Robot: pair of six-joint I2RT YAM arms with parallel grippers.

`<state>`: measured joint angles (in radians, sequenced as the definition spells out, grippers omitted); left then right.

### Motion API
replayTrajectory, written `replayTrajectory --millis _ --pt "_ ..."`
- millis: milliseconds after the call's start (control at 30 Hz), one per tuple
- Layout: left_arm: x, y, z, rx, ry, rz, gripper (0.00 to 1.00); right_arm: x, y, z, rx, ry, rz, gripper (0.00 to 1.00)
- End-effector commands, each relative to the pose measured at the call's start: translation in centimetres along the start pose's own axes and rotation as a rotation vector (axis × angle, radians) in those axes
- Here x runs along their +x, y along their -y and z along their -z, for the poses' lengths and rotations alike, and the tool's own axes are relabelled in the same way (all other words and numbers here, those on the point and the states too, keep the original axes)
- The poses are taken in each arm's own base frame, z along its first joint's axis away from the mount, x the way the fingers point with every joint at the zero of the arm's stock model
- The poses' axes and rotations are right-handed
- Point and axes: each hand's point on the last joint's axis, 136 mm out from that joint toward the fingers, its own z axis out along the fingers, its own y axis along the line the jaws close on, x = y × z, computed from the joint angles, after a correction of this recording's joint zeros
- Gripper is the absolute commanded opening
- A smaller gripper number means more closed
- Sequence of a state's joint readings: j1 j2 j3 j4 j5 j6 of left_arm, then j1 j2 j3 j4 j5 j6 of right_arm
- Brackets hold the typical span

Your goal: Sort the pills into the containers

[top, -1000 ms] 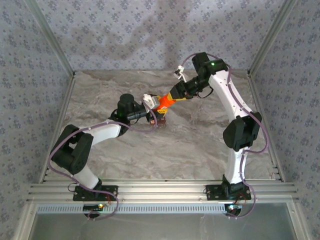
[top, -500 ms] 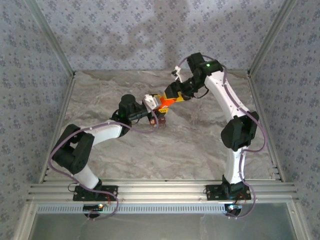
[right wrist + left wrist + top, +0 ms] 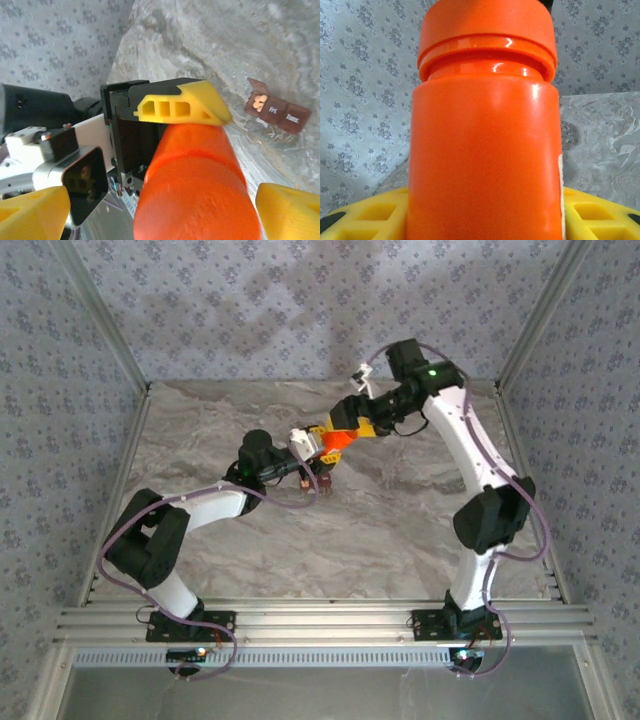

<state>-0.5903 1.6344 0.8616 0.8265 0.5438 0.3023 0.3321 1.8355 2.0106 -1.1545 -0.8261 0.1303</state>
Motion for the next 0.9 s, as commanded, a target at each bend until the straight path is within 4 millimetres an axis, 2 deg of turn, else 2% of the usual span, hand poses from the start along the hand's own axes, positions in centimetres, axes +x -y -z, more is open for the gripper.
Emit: replayTrajectory --millis 0,133,200,267,433,567,867 --pt "-2.1 -0.7 0.0 -0.03 0.062 -0.019 0.0 -1.0 0.2 3.0 0.016 0.116 -0.023 0.98" --pt "-2.4 -1.2 0.2 -0.051 0.076 0.006 0.0 -1.5 2.3 5.5 0.086 0.265 -0.023 0.92" --pt "-2.6 -1.3 0.3 -0.054 0.082 0.016 0.0 -2.4 2.6 6.7 0.125 0.421 0.031 0.87" --pt "-2.6 -1.3 0.3 -0.051 0.086 0.032 0.0 -2.6 1.9 7.0 0.109 0.5 0.112 0.85" --pt "-3.2 -1.2 0.4 -0.041 0.112 0.089 0.0 -1.5 -0.4 5.2 0.017 0.51 0.291 0.83" --pt "-3.5 -1.1 0.4 -0.034 0.141 0.134 0.0 -1.3 -2.5 4.3 -0.066 0.517 0.361 0.83" --pt "-3.5 -0.2 0.1 -0.005 0.154 0.167 0.0 -2.4 -2.7 2.9 -0.095 0.511 0.35 0.83"
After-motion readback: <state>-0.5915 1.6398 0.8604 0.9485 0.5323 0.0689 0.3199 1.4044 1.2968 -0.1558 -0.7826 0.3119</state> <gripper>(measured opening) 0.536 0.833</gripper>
